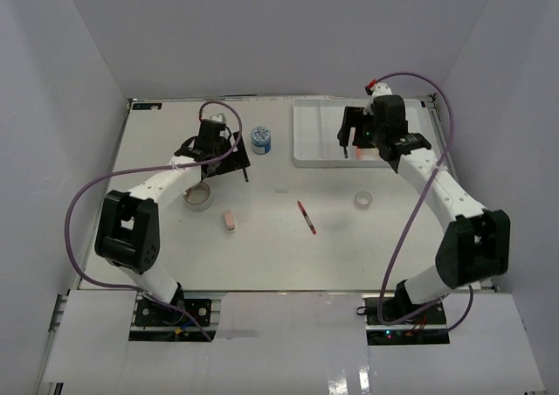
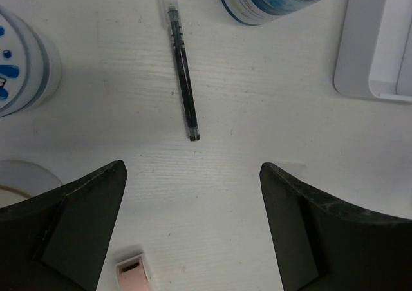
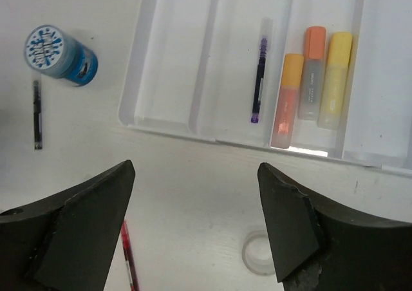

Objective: Sort the stationery into containers
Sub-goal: Pick up the pen from the center of the board.

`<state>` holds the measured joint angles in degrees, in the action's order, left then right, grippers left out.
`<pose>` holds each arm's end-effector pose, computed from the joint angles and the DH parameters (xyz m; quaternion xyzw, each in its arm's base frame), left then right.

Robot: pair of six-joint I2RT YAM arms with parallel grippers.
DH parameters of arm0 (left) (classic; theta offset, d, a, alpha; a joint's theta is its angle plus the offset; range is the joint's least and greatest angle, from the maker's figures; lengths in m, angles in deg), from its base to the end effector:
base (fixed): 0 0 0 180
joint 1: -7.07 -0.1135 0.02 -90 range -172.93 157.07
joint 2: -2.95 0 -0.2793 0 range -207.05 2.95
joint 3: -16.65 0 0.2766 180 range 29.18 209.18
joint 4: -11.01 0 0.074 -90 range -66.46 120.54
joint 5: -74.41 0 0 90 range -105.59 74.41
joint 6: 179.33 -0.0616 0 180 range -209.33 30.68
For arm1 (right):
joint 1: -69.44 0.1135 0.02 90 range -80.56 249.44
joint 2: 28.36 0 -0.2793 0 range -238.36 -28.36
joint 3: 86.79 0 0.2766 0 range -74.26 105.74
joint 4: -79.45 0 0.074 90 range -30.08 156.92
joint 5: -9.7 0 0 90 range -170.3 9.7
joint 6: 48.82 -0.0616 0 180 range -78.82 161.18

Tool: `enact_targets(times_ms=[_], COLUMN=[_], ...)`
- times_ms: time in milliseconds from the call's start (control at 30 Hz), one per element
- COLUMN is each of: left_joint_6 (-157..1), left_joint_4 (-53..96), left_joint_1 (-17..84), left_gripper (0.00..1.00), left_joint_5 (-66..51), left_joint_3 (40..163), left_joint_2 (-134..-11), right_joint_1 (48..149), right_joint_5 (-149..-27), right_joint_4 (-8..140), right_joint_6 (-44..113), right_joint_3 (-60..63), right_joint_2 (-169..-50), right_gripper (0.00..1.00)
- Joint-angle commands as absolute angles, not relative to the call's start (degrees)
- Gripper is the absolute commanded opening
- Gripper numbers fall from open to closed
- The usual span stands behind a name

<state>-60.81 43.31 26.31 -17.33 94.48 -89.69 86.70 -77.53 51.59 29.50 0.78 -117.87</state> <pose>0.3712 -0.1276 0.2225 -0.0808 0.9272 -0.1351 0.3400 0.3940 0.1193 0.3161 -0.0300 0.8645 0.1050 0.4907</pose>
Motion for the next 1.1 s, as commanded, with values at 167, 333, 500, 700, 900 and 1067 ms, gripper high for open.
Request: enact_targets(times_ms=[167,333,500,700,900,1067], left_joint_6=[-58.4,-58.7,-59.2,-59.7,-59.8,-59.3], left_joint_4=[47.9,48.6,48.8,49.5,50.0,50.1], left_joint_1=[29.0,29.4,29.5,29.7,29.7,29.7], left_gripper=[0.88,0.8,0.71,0.59,0.49,0.36], left_joint_5=[-22.0,-26.3,-27.8,-30.0,-30.2,-29.6], left_joint_3=[104.5,108.5,111.4,114.7,116.9,115.9], left_joint_2=[-100.0,-104.7,-109.3,-113.2,-115.8,-116.5], right_joint_1=[87.0,86.9,87.0,86.9,86.9,87.0], right_joint_5=[-83.4,-85.8,-86.6,-87.5,-87.9,-88.6], right_joint_4=[59.3,61.2,62.5,63.4,63.8,65.0], right_joint_6=[25.2,24.7,25.1,25.3,25.7,26.2], right_joint_3=[-17.3,-24.7,-29.7,-32.7,-33.8,-34.5], right_joint_2=[-101.0,-96.7,-93.4,-91.5,-90.8,-90.2], right_gripper=[0.97,0.98,0.98,0.98,0.98,0.98])
